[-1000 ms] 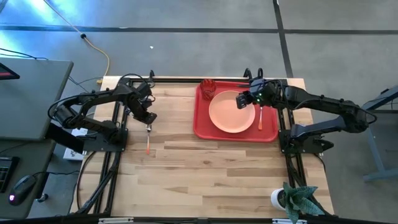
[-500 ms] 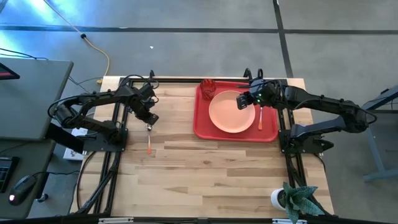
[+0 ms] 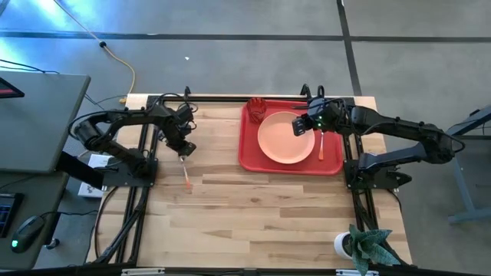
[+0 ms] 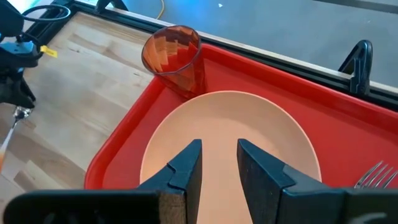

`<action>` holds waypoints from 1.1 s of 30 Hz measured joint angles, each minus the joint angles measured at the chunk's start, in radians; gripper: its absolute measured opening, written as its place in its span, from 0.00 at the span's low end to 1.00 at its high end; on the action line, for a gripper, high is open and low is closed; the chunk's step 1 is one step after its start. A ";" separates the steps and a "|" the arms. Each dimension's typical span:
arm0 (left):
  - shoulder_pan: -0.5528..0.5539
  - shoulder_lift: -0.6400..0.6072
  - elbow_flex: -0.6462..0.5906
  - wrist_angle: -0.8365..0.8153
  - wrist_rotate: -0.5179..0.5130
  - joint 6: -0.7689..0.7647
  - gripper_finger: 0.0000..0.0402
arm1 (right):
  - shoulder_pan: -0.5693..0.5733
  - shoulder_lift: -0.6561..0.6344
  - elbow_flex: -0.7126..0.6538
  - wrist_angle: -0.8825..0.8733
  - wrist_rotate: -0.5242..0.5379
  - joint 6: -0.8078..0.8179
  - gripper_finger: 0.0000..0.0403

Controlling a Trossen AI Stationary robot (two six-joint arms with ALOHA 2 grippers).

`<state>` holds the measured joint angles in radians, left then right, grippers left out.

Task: Pick and place plate/cup/fork/spoon on tray
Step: Put the spoon on the red tray to the right of the fork

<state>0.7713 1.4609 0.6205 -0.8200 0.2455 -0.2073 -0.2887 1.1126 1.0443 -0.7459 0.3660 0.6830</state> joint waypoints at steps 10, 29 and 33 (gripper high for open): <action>0.002 0.016 0.011 0.000 -0.018 0.022 0.02 | 0.016 0.000 0.000 -0.014 0.005 0.020 0.23; -0.085 -0.019 0.485 0.239 0.086 -0.140 0.01 | 0.051 0.000 0.000 0.202 -0.045 0.035 0.24; -0.156 -0.019 0.587 0.427 0.085 -0.216 0.01 | 0.075 0.000 0.000 0.270 -0.056 0.023 0.25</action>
<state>0.6150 1.4416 1.2075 -0.3929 0.3304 -0.4230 -0.2135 1.1126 1.0443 -0.4759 0.3101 0.7061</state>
